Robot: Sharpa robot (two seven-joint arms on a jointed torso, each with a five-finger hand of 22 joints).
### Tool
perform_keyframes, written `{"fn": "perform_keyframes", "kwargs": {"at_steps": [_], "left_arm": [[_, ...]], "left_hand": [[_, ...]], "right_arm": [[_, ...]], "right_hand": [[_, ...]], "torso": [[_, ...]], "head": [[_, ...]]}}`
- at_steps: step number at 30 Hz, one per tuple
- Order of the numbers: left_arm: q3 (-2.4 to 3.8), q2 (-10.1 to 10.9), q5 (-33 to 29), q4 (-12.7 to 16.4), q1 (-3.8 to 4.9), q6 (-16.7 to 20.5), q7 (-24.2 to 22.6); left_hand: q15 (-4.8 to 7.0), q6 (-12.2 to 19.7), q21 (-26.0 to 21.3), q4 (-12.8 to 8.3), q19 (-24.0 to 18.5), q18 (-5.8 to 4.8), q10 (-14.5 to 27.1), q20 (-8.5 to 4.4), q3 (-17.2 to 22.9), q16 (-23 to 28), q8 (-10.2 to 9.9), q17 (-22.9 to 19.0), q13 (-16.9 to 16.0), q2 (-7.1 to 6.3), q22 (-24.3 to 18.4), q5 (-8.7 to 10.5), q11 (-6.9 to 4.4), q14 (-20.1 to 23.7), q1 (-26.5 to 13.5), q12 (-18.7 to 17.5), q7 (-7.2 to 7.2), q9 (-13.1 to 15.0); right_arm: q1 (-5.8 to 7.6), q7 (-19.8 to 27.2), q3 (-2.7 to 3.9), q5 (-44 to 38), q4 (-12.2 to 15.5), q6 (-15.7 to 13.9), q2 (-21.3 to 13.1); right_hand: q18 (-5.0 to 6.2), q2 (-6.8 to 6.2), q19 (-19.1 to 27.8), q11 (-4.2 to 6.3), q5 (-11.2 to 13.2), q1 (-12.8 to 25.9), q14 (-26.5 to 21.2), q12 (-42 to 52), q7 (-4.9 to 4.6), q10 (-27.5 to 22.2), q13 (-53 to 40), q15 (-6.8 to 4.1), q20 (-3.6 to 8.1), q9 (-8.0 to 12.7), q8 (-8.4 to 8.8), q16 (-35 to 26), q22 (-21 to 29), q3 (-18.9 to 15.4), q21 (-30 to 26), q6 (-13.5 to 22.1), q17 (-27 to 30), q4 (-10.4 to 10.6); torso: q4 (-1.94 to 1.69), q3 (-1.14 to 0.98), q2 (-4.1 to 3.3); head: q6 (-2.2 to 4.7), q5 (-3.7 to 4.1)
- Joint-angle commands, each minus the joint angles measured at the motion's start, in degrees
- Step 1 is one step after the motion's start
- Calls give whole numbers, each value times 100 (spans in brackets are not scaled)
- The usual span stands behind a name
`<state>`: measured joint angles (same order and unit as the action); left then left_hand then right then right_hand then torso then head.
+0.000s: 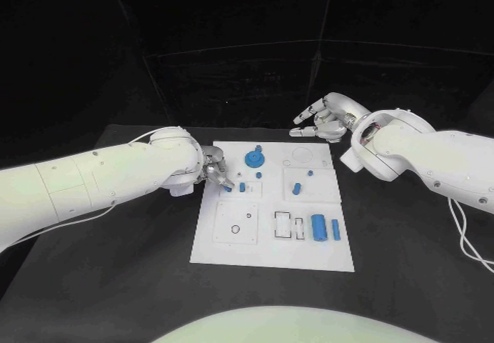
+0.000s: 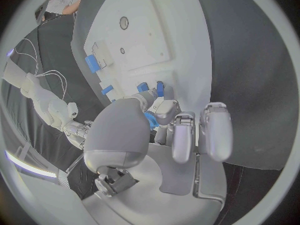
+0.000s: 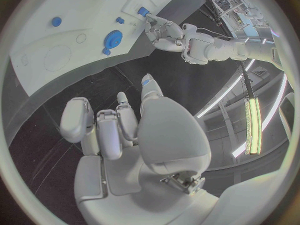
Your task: Assemble the parts on the task board
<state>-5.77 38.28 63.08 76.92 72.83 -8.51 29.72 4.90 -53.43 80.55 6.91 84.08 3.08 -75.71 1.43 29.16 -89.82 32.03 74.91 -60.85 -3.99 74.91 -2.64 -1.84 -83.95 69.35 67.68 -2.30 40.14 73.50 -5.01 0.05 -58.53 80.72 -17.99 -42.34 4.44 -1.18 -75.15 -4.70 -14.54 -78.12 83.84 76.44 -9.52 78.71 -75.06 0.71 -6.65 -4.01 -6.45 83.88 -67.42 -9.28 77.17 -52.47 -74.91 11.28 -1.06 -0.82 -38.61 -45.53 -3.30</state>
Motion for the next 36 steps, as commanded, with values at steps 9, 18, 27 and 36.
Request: {"fn": "perform_keyframes", "kwargs": {"at_steps": [9,18,27,36], "left_arm": [[-35,-66,41,-107,-14,-232,42],[-36,-97,41,-174,-13,-228,47],[-36,-124,41,-231,-11,-198,47],[-35,-160,41,-297,-11,-191,46]], "left_hand": [[51,-163,42,28,222,-58,-87,-55,-134,-18,97,1509,-51,-95,532,-20,-36,-605,-425,86,59,39],[69,-200,71,103,237,-66,-111,-72,-302,-18,132,1509,-77,-82,568,-20,-53,-605,-530,112,77,65],[78,-211,80,217,244,-69,-128,-83,-479,-18,149,1509,-98,-70,582,-21,-60,-605,-681,133,84,86],[82,-237,103,442,257,-77,-154,-89,-779,-18,173,1509,-133,-44,616,-21,-64,-605,-929,168,87,113]], "right_arm": [[10,52,3,-14,13,24,-3],[10,53,3,-14,17,19,-8],[10,51,3,-14,19,14,-10],[10,52,3,-14,18,8,-10]], "right_hand": [[55,42,28,-3,-23,3,355,12,-11,-22,-72,-30,-6,2,-25,-17,0,-21,-26,16,-349,1],[55,42,28,-3,-23,3,355,12,-11,-22,-72,-30,-6,2,-25,-17,0,-21,-26,16,-349,1],[56,60,31,-2,-25,-6,352,5,-10,-30,-61,-31,-6,1,-30,-26,7,-29,-32,13,-335,8],[57,61,32,-2,-24,-5,353,6,-10,-29,-63,-31,-5,1,-30,-26,10,-33,-34,13,-336,10]], "torso": [[8,-1,5],[2,-2,2],[3,-2,3],[2,-3,3]], "head": [[-7,9],[-17,18],[-19,23],[-16,28]]}}
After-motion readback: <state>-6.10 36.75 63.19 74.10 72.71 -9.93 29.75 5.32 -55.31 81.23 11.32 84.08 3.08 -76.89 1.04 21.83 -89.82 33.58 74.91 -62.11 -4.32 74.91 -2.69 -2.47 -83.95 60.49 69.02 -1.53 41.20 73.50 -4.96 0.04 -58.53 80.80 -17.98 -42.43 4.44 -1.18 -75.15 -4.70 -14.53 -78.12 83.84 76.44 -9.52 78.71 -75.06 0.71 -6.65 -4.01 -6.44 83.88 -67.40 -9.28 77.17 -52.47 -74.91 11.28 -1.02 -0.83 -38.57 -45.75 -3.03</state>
